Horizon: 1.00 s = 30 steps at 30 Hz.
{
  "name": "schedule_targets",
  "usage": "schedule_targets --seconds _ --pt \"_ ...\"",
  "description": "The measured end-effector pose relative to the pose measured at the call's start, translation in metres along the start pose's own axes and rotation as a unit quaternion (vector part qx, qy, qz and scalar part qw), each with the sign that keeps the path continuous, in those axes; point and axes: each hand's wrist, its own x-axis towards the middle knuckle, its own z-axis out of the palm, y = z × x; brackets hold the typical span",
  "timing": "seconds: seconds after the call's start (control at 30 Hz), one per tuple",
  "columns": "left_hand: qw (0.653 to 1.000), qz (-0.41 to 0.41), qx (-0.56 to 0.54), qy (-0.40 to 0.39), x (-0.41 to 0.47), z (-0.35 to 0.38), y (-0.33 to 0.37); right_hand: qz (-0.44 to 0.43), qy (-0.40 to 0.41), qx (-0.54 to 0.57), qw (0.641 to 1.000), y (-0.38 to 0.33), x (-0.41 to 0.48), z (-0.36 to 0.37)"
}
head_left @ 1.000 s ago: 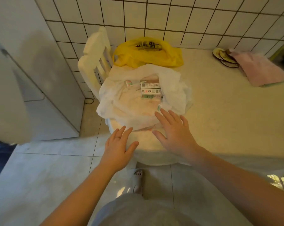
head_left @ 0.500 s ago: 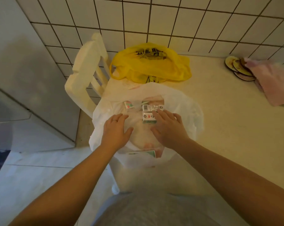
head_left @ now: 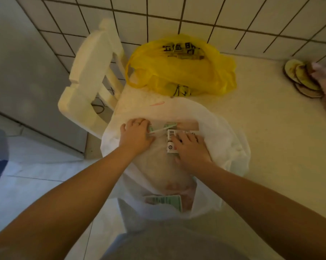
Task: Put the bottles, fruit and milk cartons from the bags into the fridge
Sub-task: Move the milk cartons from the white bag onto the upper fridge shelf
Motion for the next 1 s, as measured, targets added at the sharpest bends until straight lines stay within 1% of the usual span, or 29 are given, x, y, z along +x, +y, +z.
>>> schedule_targets --seconds 0.13,0.3,0.47,0.63,0.7,0.8,0.9,1.0 --pt "1.0 -0.005 0.021 -0.018 0.014 -0.003 -0.001 -0.014 0.034 -0.006 0.999 0.004 0.009 0.006" --pt "0.999 -0.023 0.018 -0.028 0.013 -0.003 0.001 -0.02 0.064 -0.001 0.998 0.006 0.014 0.011" --pt "0.994 -0.076 -0.072 -0.03 0.003 -0.003 0.005 -0.04 0.101 -0.05 0.993 0.004 0.014 0.017" --pt "0.983 -0.117 -0.141 0.007 -0.017 -0.007 0.006 -0.024 0.116 -0.036 0.992 -0.004 0.003 0.016" --pt "0.972 -0.117 -0.201 0.035 -0.029 -0.012 0.004 -0.008 0.138 0.017 0.99 -0.004 -0.004 0.008" --pt "0.935 -0.118 -0.319 0.097 -0.054 -0.024 0.005 0.034 0.167 0.179 0.969 -0.005 -0.018 -0.006" --pt "0.898 -0.105 -0.395 0.162 -0.083 -0.037 0.009 0.06 0.186 0.351 0.916 -0.014 -0.038 -0.026" --pt "0.858 -0.089 -0.476 0.173 -0.113 -0.05 0.014 0.084 0.186 0.471 0.858 -0.026 -0.067 -0.051"
